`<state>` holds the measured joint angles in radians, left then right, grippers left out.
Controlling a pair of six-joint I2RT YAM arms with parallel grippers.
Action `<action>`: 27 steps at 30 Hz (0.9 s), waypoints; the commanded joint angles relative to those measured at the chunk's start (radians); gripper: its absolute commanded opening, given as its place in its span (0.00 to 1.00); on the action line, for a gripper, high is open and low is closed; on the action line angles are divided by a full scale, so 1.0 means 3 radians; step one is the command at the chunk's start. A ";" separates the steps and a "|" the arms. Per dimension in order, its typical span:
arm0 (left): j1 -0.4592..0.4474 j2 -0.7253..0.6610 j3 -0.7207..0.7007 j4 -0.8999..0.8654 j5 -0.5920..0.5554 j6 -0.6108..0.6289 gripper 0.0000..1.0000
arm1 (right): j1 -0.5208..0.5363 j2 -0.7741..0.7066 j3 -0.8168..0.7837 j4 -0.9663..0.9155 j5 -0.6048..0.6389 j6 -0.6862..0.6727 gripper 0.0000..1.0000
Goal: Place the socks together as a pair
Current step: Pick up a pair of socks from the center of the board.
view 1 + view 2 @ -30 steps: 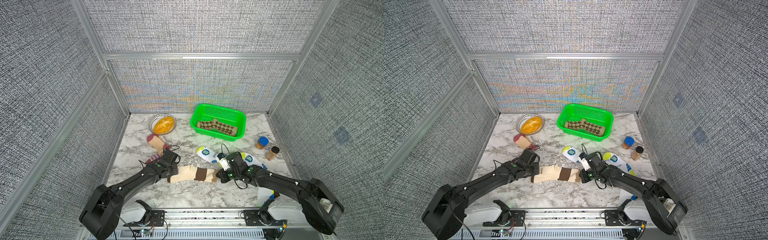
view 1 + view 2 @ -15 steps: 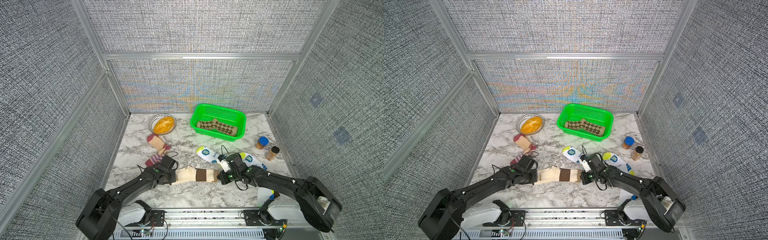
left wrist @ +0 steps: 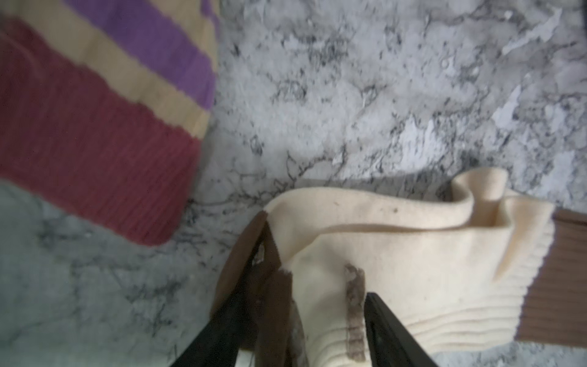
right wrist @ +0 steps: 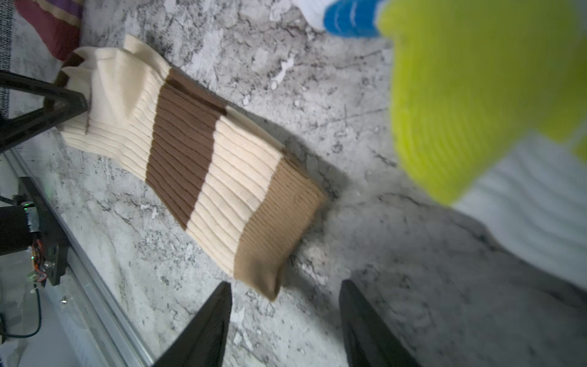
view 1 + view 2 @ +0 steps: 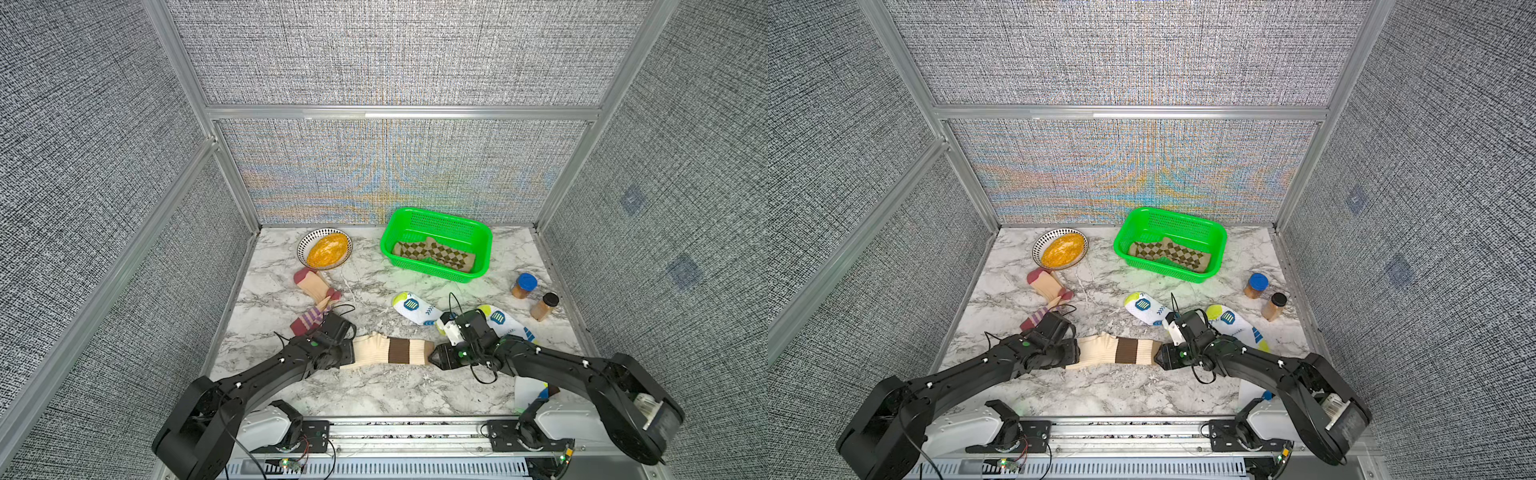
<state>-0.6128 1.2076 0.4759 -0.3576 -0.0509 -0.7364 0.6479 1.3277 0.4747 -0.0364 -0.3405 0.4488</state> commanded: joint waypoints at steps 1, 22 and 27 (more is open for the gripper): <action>0.0003 0.0184 -0.0009 0.0022 0.0022 0.0010 0.63 | 0.0010 0.0212 0.0019 0.0255 -0.0117 0.0127 0.57; -0.0069 0.0119 0.1326 -0.0188 0.0215 0.0354 0.01 | -0.0377 -0.0298 0.0927 -0.0273 0.0258 0.0094 0.00; -0.0024 0.0924 0.2560 -0.0271 0.0194 0.0721 0.01 | -0.0863 -0.0182 0.1502 -0.0370 0.0258 -0.0093 0.00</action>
<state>-0.6262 1.3945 1.1206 -0.4194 0.0067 -0.6044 0.4370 1.2480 0.8749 -0.1017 -0.2775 0.4656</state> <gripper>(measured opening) 0.078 0.086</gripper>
